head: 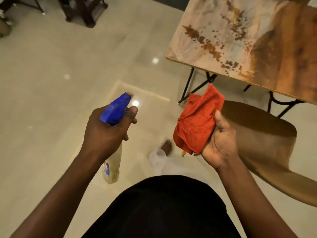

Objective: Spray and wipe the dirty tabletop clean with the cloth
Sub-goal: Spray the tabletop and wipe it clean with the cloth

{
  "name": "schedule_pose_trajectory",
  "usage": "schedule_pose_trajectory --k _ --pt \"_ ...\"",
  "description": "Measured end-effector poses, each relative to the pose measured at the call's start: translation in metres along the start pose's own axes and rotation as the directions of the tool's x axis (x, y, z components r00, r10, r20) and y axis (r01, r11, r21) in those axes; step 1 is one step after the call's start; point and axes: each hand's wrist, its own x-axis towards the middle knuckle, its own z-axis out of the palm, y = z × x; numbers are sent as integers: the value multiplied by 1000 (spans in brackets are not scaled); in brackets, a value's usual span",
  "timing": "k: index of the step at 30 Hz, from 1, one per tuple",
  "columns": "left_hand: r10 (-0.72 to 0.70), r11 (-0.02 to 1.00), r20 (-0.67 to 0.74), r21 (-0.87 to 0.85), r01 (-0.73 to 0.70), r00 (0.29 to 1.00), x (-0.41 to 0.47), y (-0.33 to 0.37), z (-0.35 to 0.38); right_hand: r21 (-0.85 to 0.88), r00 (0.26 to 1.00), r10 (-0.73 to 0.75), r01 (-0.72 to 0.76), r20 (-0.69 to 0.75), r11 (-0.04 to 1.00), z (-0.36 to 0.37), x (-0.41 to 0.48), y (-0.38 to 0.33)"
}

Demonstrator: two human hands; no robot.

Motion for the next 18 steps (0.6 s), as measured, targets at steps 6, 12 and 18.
schedule_pose_trajectory --k 6,12,18 --pt "12 994 135 108 -27 991 93 42 58 75 995 -47 53 -86 996 7 62 -61" --pt "50 986 241 140 -86 969 170 94 125 78 978 -61 78 -200 994 8 123 -137" --pt "88 969 350 185 -161 932 230 131 183 139 919 -173 235 -354 962 -1 161 -207"
